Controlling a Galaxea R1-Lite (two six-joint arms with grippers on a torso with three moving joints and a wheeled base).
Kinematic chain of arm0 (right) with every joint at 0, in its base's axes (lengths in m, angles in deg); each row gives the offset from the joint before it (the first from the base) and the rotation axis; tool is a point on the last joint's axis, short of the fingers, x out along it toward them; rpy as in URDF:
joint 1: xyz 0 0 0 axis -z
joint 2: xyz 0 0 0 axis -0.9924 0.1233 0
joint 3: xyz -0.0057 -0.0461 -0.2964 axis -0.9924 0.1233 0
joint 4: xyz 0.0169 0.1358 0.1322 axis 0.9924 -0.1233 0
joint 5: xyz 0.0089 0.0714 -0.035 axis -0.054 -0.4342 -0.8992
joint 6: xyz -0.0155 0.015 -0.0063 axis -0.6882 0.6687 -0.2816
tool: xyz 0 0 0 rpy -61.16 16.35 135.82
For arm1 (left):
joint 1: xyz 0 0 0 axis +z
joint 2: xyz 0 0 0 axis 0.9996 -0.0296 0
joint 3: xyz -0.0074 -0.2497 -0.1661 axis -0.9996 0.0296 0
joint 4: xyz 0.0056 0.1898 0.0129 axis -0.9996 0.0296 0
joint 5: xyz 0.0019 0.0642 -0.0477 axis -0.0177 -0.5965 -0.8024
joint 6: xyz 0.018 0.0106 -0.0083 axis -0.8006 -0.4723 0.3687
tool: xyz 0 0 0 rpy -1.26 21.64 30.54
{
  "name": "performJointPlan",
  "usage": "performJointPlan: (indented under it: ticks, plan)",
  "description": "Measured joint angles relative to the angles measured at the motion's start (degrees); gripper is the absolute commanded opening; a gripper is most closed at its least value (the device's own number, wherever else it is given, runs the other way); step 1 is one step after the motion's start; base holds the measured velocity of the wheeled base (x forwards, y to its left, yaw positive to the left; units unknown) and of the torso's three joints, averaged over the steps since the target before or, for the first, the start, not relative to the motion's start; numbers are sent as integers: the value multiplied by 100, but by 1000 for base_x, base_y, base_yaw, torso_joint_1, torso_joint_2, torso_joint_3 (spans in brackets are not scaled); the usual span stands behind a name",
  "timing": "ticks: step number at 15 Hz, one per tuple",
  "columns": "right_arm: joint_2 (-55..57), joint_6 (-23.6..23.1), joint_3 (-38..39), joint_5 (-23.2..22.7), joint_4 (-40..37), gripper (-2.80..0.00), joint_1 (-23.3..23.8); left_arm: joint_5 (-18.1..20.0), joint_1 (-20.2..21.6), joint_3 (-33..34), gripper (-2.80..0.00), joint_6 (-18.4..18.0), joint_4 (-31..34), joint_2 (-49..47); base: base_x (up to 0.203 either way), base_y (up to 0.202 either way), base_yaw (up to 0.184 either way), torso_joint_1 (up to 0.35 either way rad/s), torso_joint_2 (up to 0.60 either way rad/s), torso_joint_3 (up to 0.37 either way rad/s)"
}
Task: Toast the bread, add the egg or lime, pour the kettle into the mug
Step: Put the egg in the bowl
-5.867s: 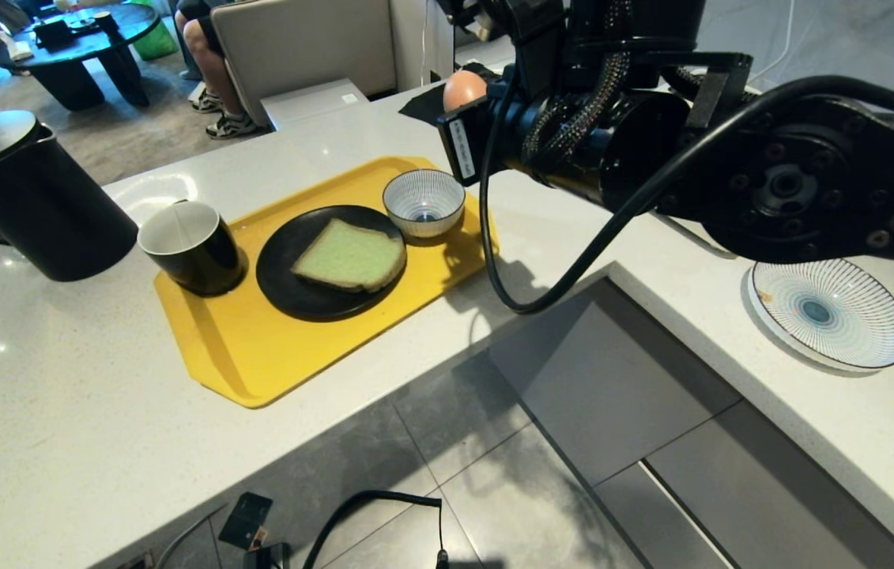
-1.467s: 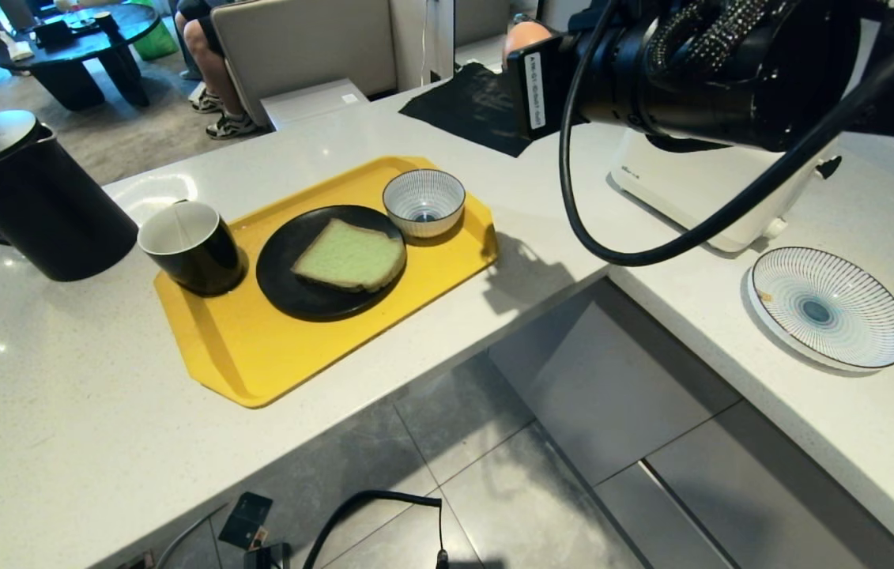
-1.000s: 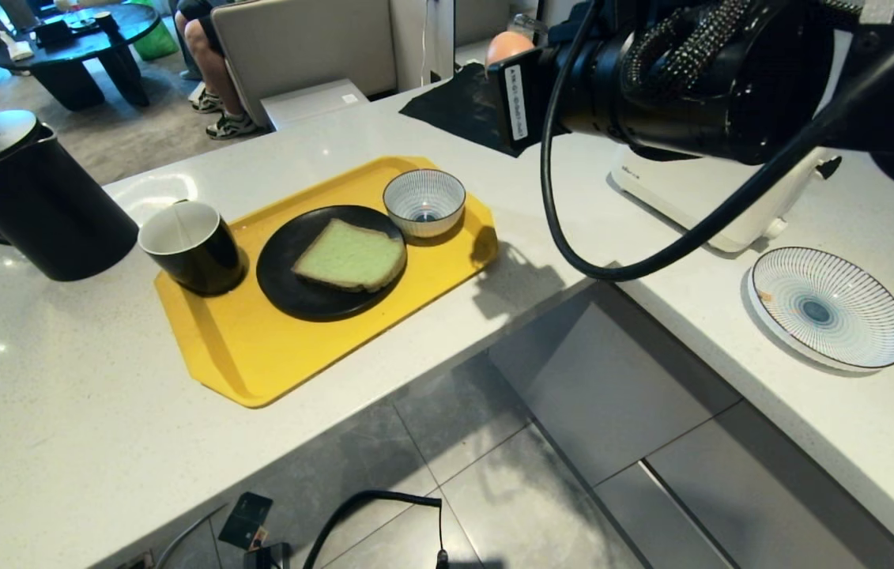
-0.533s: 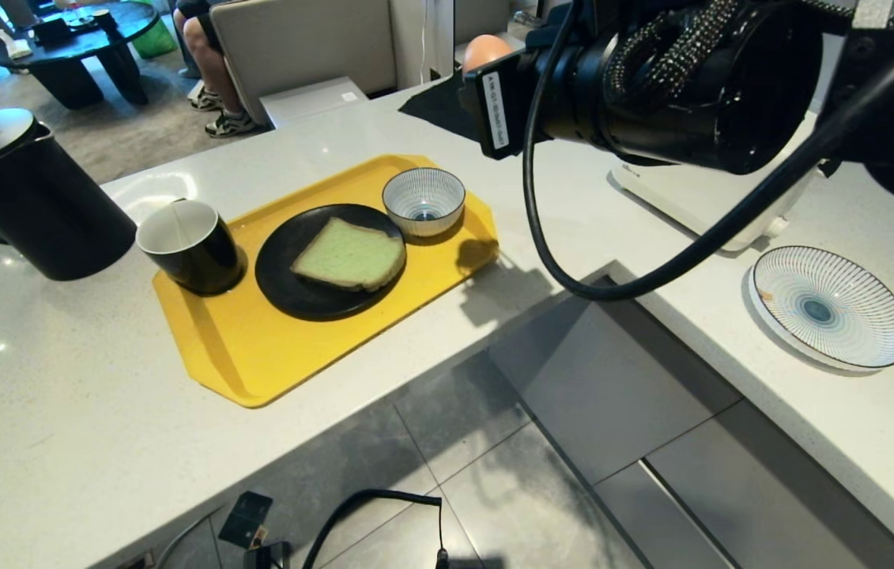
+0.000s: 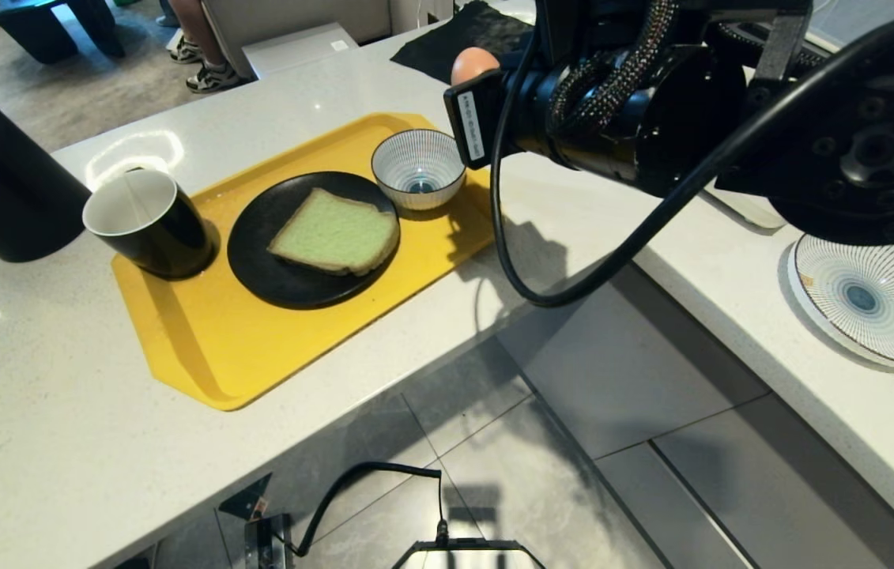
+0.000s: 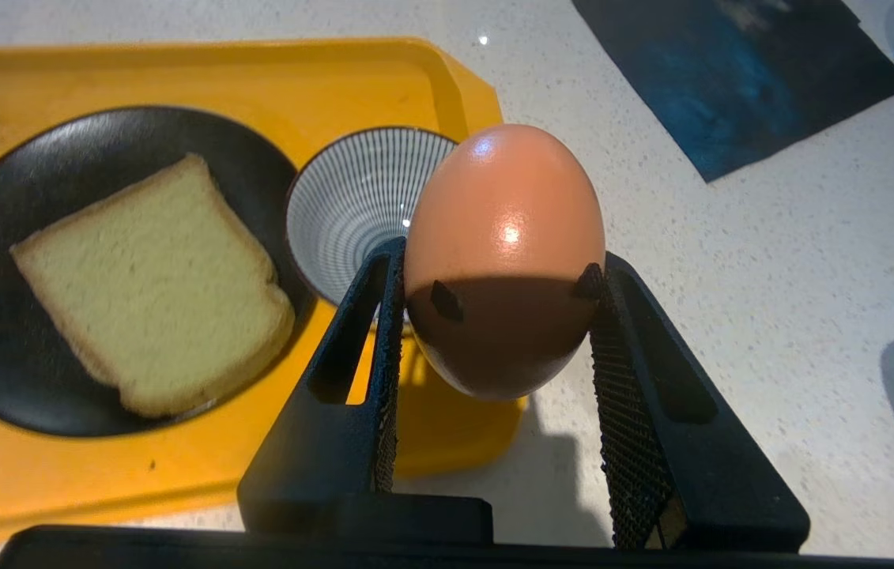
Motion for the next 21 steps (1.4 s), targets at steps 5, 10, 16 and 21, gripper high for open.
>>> performJointPlan:
  ticks: [5,10,16,21]
  plan:
    - [-1,-146,-7,-60,558,-280,-33,0,0,0,-280,1,0,0,0,0,0,3,3,-197]
    - [10,-213,-2,-63,546,-280,-225,-5,0,0,-280,-5,-2,0,0,0,0,2,2,-200]
    - [57,-253,-4,-57,548,-280,-542,-9,6,0,-280,-2,0,0,0,0,0,4,4,-164]
    - [-6,-336,-15,-63,582,-280,-619,-11,-2,0,-280,-2,0,0,0,0,0,0,1,-8]
